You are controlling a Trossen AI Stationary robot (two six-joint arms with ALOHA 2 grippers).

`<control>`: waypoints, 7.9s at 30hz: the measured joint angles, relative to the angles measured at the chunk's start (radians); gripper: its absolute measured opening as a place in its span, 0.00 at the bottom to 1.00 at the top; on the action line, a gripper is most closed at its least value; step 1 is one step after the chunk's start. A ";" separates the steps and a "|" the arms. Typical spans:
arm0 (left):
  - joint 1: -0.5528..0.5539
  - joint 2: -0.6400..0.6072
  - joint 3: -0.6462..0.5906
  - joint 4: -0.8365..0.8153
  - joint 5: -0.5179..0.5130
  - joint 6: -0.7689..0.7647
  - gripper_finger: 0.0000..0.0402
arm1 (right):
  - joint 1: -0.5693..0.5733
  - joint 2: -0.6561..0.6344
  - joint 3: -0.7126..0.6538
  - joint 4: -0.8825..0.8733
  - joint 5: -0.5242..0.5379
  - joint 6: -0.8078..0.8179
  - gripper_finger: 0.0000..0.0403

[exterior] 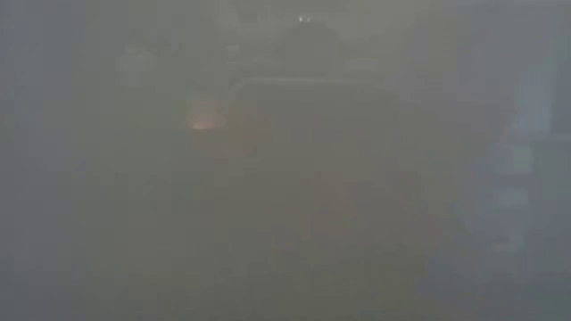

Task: Sort silverware by color (type)
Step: Put the black spoon into the black bin, then put the white patterned spoon into the white bin

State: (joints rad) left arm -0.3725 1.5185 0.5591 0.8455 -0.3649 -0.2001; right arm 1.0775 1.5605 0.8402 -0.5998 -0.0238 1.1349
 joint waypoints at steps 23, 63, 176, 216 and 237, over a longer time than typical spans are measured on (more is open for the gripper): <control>0.011 0.000 0.000 0.000 0.000 0.019 0.04 | 0.003 0.061 0.001 0.072 0.031 -0.030 0.29; 0.152 -0.021 0.000 -0.115 0.079 0.106 0.04 | -0.792 -0.144 0.000 0.286 0.623 -1.320 0.00; -0.087 -0.142 0.004 -1.390 0.222 -1.026 0.27 | -0.651 -0.163 -0.002 0.419 0.173 -1.242 0.36; -0.192 0.099 0.426 -0.647 0.025 -0.001 0.06 | -0.358 -0.138 -0.002 0.371 0.499 -0.906 0.36; -0.173 0.362 0.625 -0.730 0.115 0.019 0.07 | -0.358 -0.138 -0.002 0.370 0.495 -0.905 0.36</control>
State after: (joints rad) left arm -0.5460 1.8801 1.1839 0.1155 -0.2500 -0.1809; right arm 0.7197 1.4227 0.8387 -0.2298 0.4713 0.2302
